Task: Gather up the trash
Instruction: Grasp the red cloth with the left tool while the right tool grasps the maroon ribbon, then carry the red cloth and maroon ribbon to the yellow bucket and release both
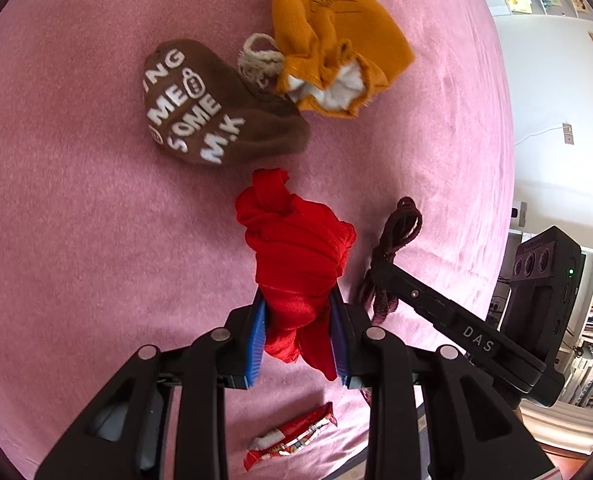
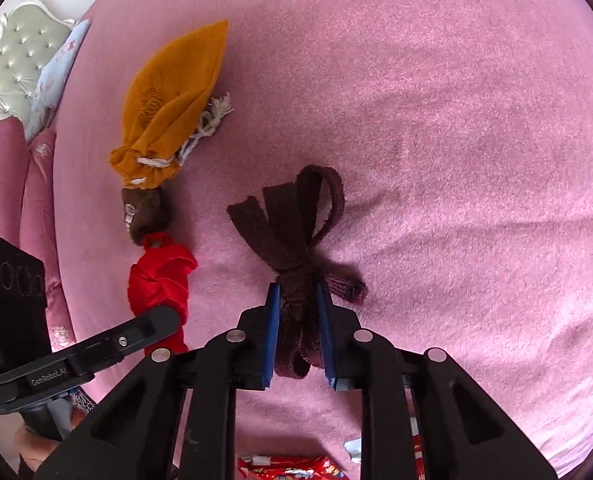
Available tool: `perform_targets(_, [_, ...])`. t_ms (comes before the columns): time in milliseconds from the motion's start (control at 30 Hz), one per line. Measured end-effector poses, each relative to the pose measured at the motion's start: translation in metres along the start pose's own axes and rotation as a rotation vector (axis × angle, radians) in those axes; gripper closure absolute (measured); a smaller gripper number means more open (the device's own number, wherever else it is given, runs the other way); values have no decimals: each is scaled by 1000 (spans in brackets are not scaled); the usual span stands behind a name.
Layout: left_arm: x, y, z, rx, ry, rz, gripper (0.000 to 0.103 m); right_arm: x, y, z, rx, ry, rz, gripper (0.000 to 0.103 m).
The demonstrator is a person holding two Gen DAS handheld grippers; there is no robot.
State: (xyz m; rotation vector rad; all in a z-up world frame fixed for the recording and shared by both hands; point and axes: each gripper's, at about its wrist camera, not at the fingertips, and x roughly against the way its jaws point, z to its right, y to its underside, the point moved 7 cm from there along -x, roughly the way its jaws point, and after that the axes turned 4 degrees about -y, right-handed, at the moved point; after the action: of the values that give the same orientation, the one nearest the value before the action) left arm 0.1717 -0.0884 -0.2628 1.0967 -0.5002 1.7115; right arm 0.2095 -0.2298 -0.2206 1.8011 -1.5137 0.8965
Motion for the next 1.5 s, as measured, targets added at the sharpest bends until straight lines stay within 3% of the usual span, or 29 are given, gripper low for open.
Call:
perform_targets(200, [13, 18, 14, -44, 14, 3, 75, 29, 24, 1, -50, -82, 30, 85])
perform_targets(367, [31, 40, 26, -97, 20, 9, 75, 54, 54, 1, -66, -102, 72, 85])
perform_targets(767, [58, 121, 39, -245, -4, -24, 75, 89, 154, 23, -178, -153, 150, 85])
perform_targets(1100, [26, 185, 77, -390, -43, -109, 75, 118, 223, 79, -326, -175, 235, 84])
perform_targets(1500, [-68, 296, 180, -610, -82, -289, 75, 183, 315, 219, -547, -169, 358, 84])
